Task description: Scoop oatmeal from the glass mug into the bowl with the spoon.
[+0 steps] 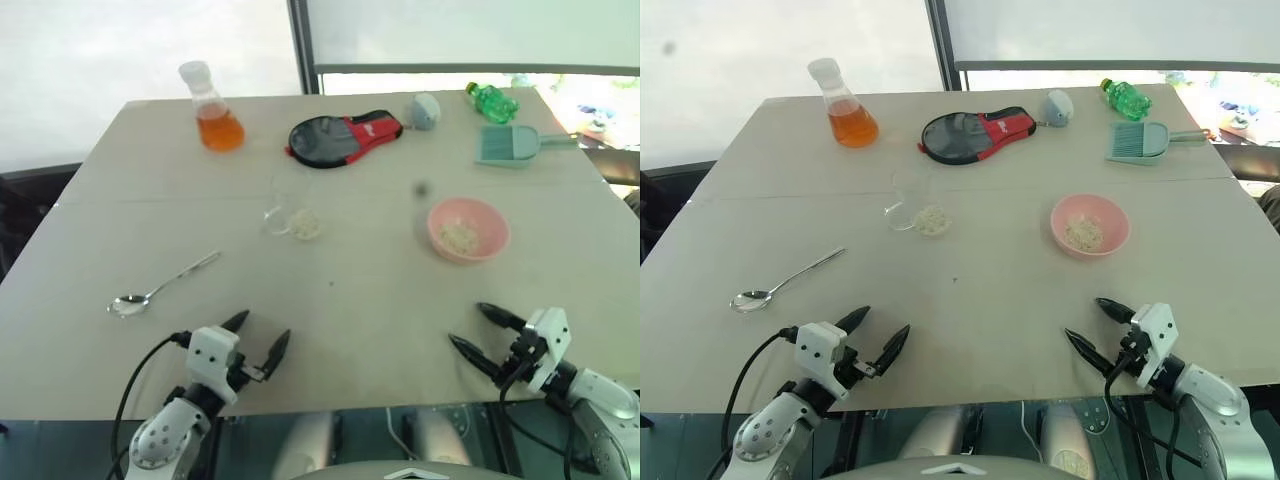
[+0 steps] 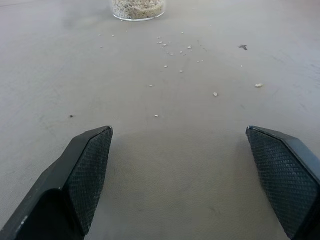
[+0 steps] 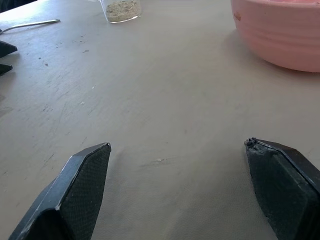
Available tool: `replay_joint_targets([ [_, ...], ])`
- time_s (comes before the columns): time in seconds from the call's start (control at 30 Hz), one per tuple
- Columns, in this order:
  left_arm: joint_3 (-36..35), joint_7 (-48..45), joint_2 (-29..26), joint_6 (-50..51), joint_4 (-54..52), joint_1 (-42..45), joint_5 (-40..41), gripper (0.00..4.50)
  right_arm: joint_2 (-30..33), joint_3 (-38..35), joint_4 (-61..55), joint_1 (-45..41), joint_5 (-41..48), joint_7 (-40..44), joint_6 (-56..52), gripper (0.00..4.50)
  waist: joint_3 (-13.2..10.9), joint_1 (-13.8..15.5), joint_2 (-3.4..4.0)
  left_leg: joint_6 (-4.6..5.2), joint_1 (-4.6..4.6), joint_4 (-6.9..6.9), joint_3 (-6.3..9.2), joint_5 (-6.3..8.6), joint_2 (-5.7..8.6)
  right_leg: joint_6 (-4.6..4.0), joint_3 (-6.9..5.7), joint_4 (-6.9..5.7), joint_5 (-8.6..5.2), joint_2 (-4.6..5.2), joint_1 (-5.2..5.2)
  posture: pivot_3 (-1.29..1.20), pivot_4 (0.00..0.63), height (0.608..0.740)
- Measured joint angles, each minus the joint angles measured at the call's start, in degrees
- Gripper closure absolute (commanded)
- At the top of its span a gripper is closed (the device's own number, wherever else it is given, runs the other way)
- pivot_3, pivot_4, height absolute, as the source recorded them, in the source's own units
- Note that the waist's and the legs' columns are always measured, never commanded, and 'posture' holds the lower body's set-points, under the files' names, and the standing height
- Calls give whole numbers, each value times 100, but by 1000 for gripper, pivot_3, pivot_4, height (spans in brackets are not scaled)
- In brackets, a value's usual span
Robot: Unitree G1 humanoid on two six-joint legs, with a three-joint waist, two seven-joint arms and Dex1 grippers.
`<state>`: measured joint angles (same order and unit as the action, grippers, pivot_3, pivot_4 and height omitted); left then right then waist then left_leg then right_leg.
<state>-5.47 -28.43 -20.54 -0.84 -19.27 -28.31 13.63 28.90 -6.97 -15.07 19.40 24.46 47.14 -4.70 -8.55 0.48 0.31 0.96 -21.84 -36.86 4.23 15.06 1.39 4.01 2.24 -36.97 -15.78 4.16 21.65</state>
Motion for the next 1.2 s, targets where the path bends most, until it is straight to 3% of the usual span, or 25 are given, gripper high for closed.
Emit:
replay_joint_targets([
  [0.57,36,-241,-107,-348,356,161,0,27,-63,-27,-94,250,12,-134,63,0,17,17,26,0,9,0,1,0,-1,1,-2,-1,0,-3,-3,0,150,740],
  [1.2,-139,15,-52,-164,465,485,2,27,76,-2,-254,-62,163,3,-165,0,24,22,35,1,11,-3,9,-1,-1,4,-9,-14,2,-9,-4,0,150,740],
])
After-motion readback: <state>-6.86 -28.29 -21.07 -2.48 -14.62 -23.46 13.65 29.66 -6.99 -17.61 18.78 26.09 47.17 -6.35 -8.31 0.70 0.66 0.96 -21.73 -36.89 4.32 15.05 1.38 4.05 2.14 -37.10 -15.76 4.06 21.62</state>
